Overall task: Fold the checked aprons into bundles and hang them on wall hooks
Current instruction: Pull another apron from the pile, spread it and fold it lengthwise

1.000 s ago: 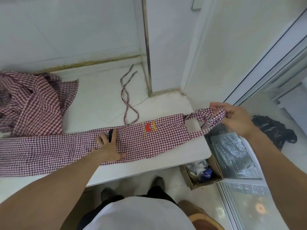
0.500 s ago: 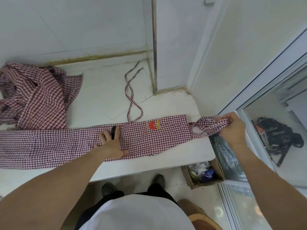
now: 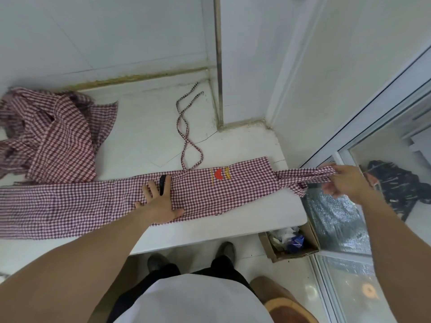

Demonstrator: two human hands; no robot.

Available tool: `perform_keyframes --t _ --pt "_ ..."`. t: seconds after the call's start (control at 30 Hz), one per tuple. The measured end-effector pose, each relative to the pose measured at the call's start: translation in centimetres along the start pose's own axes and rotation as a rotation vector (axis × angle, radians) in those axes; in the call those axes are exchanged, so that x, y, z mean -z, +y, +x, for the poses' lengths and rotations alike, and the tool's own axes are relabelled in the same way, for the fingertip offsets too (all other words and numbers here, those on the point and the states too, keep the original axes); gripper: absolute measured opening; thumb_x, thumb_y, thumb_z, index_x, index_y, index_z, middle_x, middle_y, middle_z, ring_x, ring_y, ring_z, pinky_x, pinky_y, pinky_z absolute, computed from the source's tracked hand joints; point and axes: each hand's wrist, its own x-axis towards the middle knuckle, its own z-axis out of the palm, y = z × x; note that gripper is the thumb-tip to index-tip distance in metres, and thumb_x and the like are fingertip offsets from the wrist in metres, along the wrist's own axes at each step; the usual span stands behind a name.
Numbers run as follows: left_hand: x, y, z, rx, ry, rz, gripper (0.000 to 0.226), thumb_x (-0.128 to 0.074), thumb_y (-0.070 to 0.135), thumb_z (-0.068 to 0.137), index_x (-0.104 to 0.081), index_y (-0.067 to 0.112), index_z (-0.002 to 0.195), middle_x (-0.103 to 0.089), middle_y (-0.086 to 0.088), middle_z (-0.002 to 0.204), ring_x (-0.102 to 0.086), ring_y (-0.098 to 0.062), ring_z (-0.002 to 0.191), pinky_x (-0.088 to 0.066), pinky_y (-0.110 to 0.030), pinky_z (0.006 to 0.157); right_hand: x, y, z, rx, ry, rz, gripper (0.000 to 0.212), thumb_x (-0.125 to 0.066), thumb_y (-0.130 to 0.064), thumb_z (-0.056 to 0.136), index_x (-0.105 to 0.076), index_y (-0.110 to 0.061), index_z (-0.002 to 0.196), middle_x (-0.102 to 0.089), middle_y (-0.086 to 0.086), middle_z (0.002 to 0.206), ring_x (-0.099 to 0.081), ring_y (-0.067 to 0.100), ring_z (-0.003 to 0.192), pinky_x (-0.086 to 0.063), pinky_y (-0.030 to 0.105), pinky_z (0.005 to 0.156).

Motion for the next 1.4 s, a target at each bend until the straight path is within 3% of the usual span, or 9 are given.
perform_keyframes --t 0.2,0.4,0.53,0.63,0.8,0.93,1.03,1.2,1.4 --pt "-0.3 -0.1 -0.6 -0.001 0.142 -0.075 0.129 -0.070 0.064 0.077 0.032 0.031 0.148 0.020 -0.014 0.161 0.013 -0.039 0.149 -0.011 -0.069 0.115 1.3 1.6 1.2 -0.255 -0.180 0.849 0.106 -0.101 0.000 0.031 -0.054 0.001 0.126 -0.068 0.020 0.117 -0.072 0.022 0.102 -0.058 0.017 0.075" --pt "-1.2 -0.7 -1.0 -0.023 0.252 -0.047 0.130 -0.062 0.078 0.072 0.022 0.021 0.153 0.009 -0.015 0.163 0.002 -0.037 0.151 -0.019 -0.067 0.115 -5.8 -2.4 -2.4 0.010 0.754 0.276 0.019 -0.055 -0.005 0.092 -0.063 -0.010 0.109 -0.059 -0.002 0.086 -0.063 0.019 0.092 -0.055 0.018 0.075" --pt "-2.1 -0.4 -2.0 -0.105 0.290 -0.058 0.125 -0.053 0.084 0.072 0.015 0.019 0.155 0.007 -0.013 0.164 -0.001 -0.035 0.151 -0.016 -0.065 0.114 -19.4 -7.3 -9.8 0.685 0.189 0.005 0.028 -0.065 -0.003 0.084 -0.061 -0.012 0.110 -0.061 0.005 0.114 -0.057 0.014 0.104 -0.048 0.027 0.096" --pt "-3.5 -1.8 -2.6 -0.236 0.364 -0.128 0.120 -0.040 0.091 0.068 0.002 0.021 0.157 0.000 -0.009 0.164 -0.006 -0.030 0.150 -0.014 -0.063 0.116 -27.0 -6.6 -11.4 0.805 -0.187 -0.505 0.079 -0.065 -0.043 0.086 -0.029 -0.025 0.154 -0.019 0.003 0.163 -0.011 0.020 0.149 -0.006 0.041 0.122" --pt "-6.1 -10.5 -2.6 -0.215 0.313 0.038 0.127 -0.005 0.102 0.054 0.026 0.028 0.152 0.032 -0.007 0.160 0.026 -0.033 0.148 0.013 -0.065 0.111 -30.1 -3.9 -12.0 0.669 -0.170 -0.998 0.120 -0.039 -0.094 0.069 0.021 -0.033 0.154 0.038 0.001 0.157 0.035 0.025 0.144 0.024 0.054 0.115" --pt "-7.9 -16.1 -4.2 -0.316 0.292 0.142 0.116 -0.029 0.092 0.074 0.035 0.029 0.148 0.042 -0.006 0.154 0.031 -0.032 0.145 0.009 -0.065 0.115 -30.8 -2.7 -13.4 0.637 -0.159 -1.136 0.132 -0.021 -0.104 0.054 0.034 -0.030 0.148 0.045 0.004 0.152 0.041 0.027 0.141 0.021 0.056 0.116" --pt "-9.2 -17.7 -5.6 -0.359 0.376 0.285 0.109 -0.057 0.053 0.090 0.032 0.029 0.149 0.012 -0.010 0.163 -0.002 -0.031 0.150 -0.013 -0.056 0.117 -31.6 -0.5 -14.7 0.685 0.004 -1.135 0.108 -0.039 -0.079 0.080 0.004 -0.019 0.159 0.007 0.012 0.166 0.007 0.032 0.152 0.000 0.057 0.119" --pt "-10.4 -22.1 -5.7 -0.473 0.663 0.139 0.093 -0.088 -0.001 0.046 -0.059 0.012 0.134 -0.056 -0.013 0.111 -0.053 -0.029 0.098 -0.055 -0.051 0.082 -31.1 1.5 -17.7 0.799 0.172 -0.882 0.063 -0.046 -0.010 0.081 -0.050 -0.013 0.143 -0.051 0.009 0.147 -0.047 0.030 0.137 -0.024 0.048 0.118" --pt "-6.9 -24.2 -6.7 -0.394 0.606 -0.014 0.040 -0.065 -0.006 0.078 -0.072 0.012 0.113 -0.066 -0.012 0.120 -0.061 -0.032 0.110 -0.050 -0.045 0.097 -27.6 -1.2 -19.0 0.654 -0.007 -0.879 0.062 -0.048 0.014 0.087 -0.052 -0.012 0.142 -0.050 0.010 0.148 -0.050 0.028 0.134 -0.032 0.036 0.116"
